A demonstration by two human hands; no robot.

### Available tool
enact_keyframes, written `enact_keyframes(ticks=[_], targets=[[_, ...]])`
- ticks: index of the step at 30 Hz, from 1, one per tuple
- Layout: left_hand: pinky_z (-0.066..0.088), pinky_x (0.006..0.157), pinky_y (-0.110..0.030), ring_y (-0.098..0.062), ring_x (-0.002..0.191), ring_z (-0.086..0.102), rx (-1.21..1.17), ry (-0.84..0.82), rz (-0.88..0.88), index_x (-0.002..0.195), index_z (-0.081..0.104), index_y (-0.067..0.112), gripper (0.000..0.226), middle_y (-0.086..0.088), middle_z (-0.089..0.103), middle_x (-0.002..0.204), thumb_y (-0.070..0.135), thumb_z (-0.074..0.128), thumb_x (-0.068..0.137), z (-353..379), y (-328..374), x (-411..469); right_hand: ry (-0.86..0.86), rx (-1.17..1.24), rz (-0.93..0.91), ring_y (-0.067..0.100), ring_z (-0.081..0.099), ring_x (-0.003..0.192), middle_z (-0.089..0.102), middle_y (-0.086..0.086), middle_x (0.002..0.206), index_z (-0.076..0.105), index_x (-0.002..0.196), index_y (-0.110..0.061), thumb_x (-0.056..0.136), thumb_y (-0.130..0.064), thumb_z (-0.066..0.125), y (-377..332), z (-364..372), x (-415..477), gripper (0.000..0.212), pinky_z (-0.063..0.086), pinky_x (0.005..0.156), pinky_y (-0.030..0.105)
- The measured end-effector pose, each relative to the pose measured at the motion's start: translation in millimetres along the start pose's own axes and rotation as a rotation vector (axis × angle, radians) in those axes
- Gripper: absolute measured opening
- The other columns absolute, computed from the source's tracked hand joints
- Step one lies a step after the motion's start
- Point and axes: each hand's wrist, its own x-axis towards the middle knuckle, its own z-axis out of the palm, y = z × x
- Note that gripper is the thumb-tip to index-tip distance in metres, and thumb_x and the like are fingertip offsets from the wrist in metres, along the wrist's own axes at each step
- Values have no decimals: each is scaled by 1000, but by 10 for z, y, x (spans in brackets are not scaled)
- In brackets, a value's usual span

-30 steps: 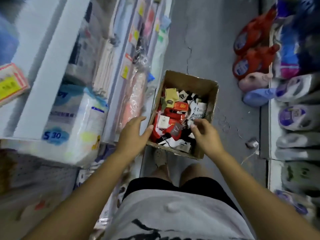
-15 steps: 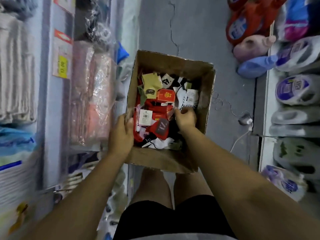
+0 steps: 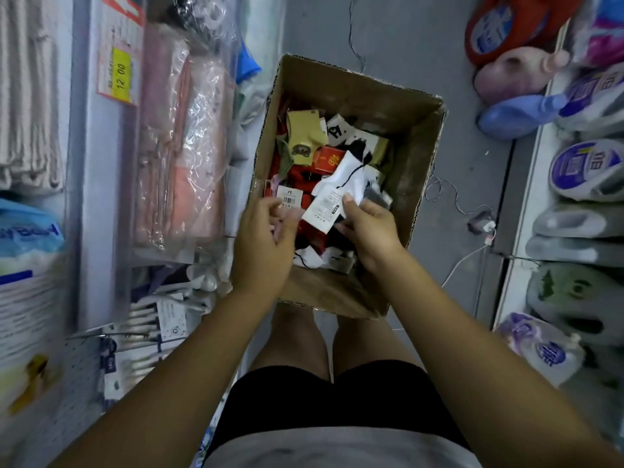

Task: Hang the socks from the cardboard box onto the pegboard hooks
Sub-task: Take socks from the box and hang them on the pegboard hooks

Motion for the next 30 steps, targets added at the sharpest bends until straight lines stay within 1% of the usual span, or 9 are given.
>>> enact_keyframes(ticks=[3, 5, 7, 9, 13, 18, 22, 25, 30], targets=[[51, 74, -20, -3, 91, 67, -231, -275, -374, 122, 63, 17, 45, 10, 69, 102, 53, 60, 96, 80, 95, -6, -168, 79, 51, 30, 72, 104, 70, 27, 113, 59, 115, 14, 98, -29, 64, -43, 28, -266, 46, 60, 90, 33], [59, 74, -28, -20, 92, 75, -407, -303, -494, 113, 72, 11, 34, -2, 77, 98, 40, 62, 100, 125, 50, 32, -228, 58, 67, 23, 75, 88, 76, 18, 97, 68, 108, 4, 100, -26, 61, -39, 68, -342, 31, 60, 86, 31], [64, 78, -38, -27, 90, 77, -542, -260, -553, 112, 70, 6, 27, -13, 77, 100, 27, 58, 103, 123, -3, 61, -180, -27, 33, 14, 72, 70, 75, 9, 80, 69, 95, -5, 100, -26, 61, -15, 101, -333, 24, 60, 70, 26], [64, 74, -34, -25, 83, 78, -596, -198, -580, 114, 64, 3, 24, -17, 75, 103, 23, 53, 106, 89, -57, 84, 33, -146, -33, 13, 68, 70, 71, 10, 84, 68, 93, -6, 96, -31, 66, 79, 71, -200, 25, 58, 66, 29], [62, 62, -28, -25, 78, 78, -563, -191, -556, 117, 58, -2, 29, -21, 73, 106, 24, 52, 107, 47, -139, 82, 408, -230, 11, 29, 68, 102, 70, 13, 107, 61, 115, -5, 91, -39, 70, 298, 5, 52, 43, 55, 89, 40], [63, 68, -27, -22, 81, 78, -569, -213, -539, 127, 56, 0, 30, -20, 71, 112, 21, 48, 108, 131, -128, 22, 581, -155, 308, 37, 63, 116, 65, 18, 128, 58, 127, 3, 93, -51, 62, 509, 282, 108, 63, 51, 92, 40], [63, 72, -28, -23, 84, 78, -564, -219, -542, 126, 56, -1, 30, -21, 71, 112, 23, 48, 108, 129, -181, -10, 700, 166, 401, 36, 65, 111, 65, 16, 125, 57, 126, -2, 87, -64, 62, 695, 347, 121, 74, 54, 91, 45], [64, 75, -30, -24, 87, 78, -559, -242, -528, 123, 57, 6, 25, -19, 72, 110, 23, 49, 108, 109, -211, -36, 723, 423, 316, 31, 65, 114, 68, 10, 126, 64, 127, -12, 82, -58, 72, 666, 345, 251, 65, 54, 97, 46], [63, 74, -28, -24, 87, 78, -575, -250, -528, 121, 59, 10, 21, -16, 73, 112, 23, 50, 107, 127, -200, -56, 831, 563, 161, 20, 71, 94, 77, -1, 97, 79, 100, -20, 79, -51, 79, 432, 381, 492, 38, 58, 88, 36]])
